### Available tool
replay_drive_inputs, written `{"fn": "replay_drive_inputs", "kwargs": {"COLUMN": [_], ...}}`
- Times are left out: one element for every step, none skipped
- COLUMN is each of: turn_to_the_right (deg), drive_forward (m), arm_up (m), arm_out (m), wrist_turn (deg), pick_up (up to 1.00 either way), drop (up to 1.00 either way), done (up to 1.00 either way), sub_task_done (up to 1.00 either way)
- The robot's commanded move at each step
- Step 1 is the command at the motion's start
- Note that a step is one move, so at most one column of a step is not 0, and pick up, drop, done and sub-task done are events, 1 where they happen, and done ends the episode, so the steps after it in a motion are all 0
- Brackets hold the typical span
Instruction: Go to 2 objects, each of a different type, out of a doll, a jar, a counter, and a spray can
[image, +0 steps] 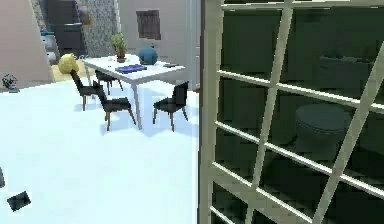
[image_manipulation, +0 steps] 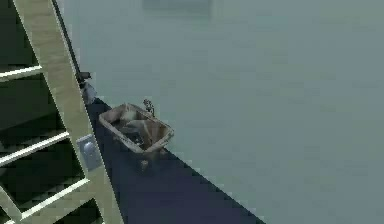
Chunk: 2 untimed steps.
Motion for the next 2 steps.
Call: {"fn": "replay_drive_inputs", "kwargs": {"turn_to_the_right": [-21.0,0.0], "drive_forward": [0.0,0.8], "arm_up": [0.0,0.0], "arm_out": [0.0,0.0], "wrist_turn": [0.0,0.0], "pick_up": [0.0,0.0], "drop": [0.0,0.0], "done": [0.0,0.0], "sub_task_done": [0.0,0.0]}}
